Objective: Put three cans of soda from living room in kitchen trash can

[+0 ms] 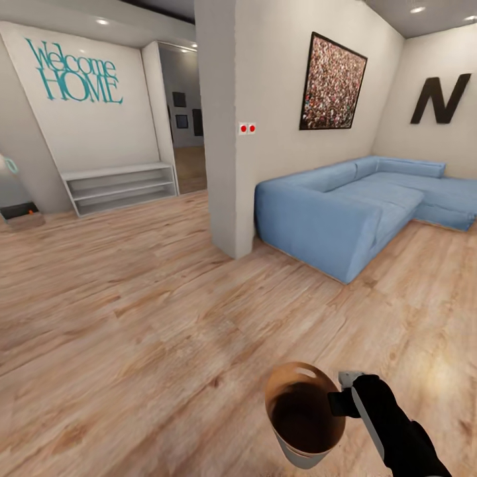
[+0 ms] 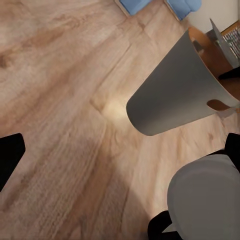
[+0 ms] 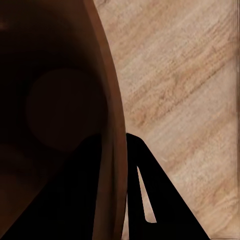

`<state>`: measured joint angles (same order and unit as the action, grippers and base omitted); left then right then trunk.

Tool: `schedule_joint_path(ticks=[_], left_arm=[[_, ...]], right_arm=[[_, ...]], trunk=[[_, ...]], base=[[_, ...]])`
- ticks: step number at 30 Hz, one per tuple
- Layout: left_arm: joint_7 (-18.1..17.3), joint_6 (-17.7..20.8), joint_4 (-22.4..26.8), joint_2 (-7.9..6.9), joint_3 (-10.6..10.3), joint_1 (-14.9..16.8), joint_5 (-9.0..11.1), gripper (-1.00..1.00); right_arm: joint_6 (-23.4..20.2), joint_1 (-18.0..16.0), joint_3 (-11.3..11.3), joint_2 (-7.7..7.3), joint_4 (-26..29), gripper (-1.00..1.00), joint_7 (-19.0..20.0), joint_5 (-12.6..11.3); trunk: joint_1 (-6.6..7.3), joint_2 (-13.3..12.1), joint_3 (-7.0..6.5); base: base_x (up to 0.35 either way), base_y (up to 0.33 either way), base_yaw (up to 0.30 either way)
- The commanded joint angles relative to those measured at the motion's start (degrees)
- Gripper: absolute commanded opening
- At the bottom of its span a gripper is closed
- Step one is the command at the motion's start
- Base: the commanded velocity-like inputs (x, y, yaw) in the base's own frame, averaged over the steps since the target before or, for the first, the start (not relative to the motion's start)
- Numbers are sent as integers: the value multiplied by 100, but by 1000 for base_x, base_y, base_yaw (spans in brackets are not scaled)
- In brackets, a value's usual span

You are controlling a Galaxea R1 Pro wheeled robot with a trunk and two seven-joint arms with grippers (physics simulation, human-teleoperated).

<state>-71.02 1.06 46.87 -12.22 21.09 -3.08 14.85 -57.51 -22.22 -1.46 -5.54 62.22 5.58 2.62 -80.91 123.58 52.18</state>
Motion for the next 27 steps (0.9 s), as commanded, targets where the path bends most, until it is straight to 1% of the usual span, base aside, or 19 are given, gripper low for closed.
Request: schedule_joint_path(ticks=[1, 17, 21, 27], left_arm=[[0, 0, -1, 0, 0, 0, 0, 100], [0, 0, -4, 0, 0, 0, 0, 100], [0, 0, -2, 0, 0, 0, 0, 100], [0, 0, -2, 0, 0, 0, 0, 100]], right_arm=[[-1, -2, -1, 0, 1, -100, 31, -95], [0, -2, -3, 0, -3, -100, 31, -95], [2, -2, 5, 0, -218, -100, 25, -93], [2, -2, 2, 0, -338, -100, 23, -87]], trunk=[[0, 0, -1], [0, 0, -1], [0, 0, -1], [0, 0, -1]], base=[[0, 0, -264], [0, 0, -264], [0, 0, -264], [0, 0, -264]])
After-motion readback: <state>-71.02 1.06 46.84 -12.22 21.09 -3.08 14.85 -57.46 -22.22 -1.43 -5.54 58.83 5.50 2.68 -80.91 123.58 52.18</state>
